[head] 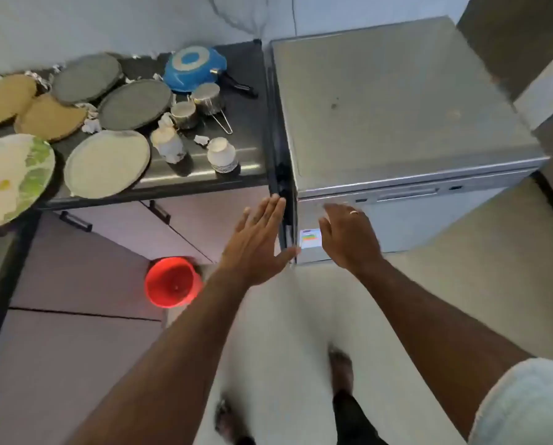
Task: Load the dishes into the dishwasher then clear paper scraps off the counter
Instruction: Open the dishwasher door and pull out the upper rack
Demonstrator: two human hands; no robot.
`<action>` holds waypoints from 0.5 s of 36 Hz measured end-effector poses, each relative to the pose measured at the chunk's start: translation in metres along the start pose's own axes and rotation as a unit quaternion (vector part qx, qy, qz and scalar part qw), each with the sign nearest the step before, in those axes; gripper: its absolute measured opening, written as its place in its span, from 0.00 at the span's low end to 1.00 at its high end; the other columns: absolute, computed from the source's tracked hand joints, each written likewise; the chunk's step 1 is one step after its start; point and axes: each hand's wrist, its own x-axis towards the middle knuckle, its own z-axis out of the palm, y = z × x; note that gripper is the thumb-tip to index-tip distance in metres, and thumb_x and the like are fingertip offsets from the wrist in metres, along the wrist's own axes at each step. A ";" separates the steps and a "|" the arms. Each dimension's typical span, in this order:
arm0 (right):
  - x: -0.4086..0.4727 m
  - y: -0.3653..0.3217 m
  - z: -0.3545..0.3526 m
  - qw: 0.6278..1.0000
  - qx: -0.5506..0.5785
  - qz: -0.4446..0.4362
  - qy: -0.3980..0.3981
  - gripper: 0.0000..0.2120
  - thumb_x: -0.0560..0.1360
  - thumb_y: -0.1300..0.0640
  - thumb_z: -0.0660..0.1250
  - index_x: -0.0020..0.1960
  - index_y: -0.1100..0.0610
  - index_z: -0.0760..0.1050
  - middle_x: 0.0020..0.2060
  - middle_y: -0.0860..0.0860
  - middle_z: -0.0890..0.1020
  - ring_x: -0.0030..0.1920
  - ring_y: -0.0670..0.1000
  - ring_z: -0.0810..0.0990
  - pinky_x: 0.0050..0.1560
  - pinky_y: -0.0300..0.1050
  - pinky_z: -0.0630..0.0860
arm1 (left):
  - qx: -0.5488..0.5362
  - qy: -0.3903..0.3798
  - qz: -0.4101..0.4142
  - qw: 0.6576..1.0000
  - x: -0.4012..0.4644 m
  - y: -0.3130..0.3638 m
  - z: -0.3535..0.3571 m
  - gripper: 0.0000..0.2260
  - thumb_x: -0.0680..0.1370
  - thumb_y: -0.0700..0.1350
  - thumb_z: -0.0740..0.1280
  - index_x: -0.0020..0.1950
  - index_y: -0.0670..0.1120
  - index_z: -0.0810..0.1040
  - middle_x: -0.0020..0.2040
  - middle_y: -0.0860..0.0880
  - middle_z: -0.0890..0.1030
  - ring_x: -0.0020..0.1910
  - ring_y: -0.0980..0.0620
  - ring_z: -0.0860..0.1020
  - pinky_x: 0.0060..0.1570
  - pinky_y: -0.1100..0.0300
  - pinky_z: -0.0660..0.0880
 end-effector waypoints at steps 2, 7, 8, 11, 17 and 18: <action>0.004 0.029 0.004 0.996 0.045 0.082 -0.007 0.17 0.82 0.53 0.58 0.66 0.58 0.75 0.52 0.62 0.83 0.54 0.64 0.80 0.54 0.54 0.74 | -0.010 -0.015 -0.003 1.000 0.023 0.021 0.016 0.43 0.75 0.70 0.49 0.83 0.48 0.43 0.83 0.51 0.44 0.81 0.52 0.43 0.79 0.50 0.43; 0.021 0.093 0.013 0.894 0.258 0.365 0.000 0.17 0.81 0.52 0.57 0.66 0.55 0.76 0.56 0.60 0.82 0.59 0.62 0.78 0.56 0.50 0.75 | 0.000 -0.059 0.005 0.998 0.069 0.057 0.052 0.40 0.81 0.63 0.59 0.83 0.47 0.42 0.83 0.49 0.43 0.81 0.52 0.42 0.77 0.54 0.39; 0.028 0.107 0.016 0.852 0.319 0.414 0.018 0.19 0.79 0.51 0.57 0.65 0.54 0.77 0.56 0.58 0.83 0.59 0.61 0.79 0.59 0.52 0.77 | 0.003 -0.057 0.006 0.998 0.080 0.060 0.056 0.40 0.81 0.62 0.59 0.83 0.46 0.43 0.83 0.49 0.43 0.81 0.52 0.42 0.77 0.54 0.39; 0.043 0.148 0.023 0.734 0.462 0.496 0.039 0.18 0.78 0.54 0.56 0.63 0.54 0.77 0.52 0.53 0.82 0.51 0.55 0.83 0.54 0.52 0.78 | -0.003 -0.055 -0.010 0.998 0.107 0.067 0.067 0.40 0.81 0.62 0.59 0.82 0.46 0.43 0.83 0.49 0.42 0.81 0.52 0.42 0.78 0.52 0.41; 0.063 0.184 0.028 0.578 0.632 0.512 0.066 0.14 0.84 0.60 0.53 0.63 0.53 0.74 0.53 0.51 0.80 0.55 0.51 0.80 0.58 0.52 0.76 | 0.016 -0.063 -0.046 0.997 0.135 0.075 0.088 0.41 0.81 0.62 0.60 0.82 0.46 0.40 0.82 0.49 0.39 0.81 0.52 0.39 0.79 0.51 0.42; 0.066 0.186 0.028 0.558 0.648 0.514 0.070 0.13 0.84 0.60 0.53 0.61 0.53 0.75 0.52 0.51 0.81 0.55 0.51 0.81 0.57 0.51 0.76 | 0.017 -0.061 -0.051 0.997 0.135 0.077 0.091 0.42 0.80 0.62 0.60 0.82 0.46 0.39 0.82 0.49 0.39 0.80 0.52 0.38 0.79 0.51 0.42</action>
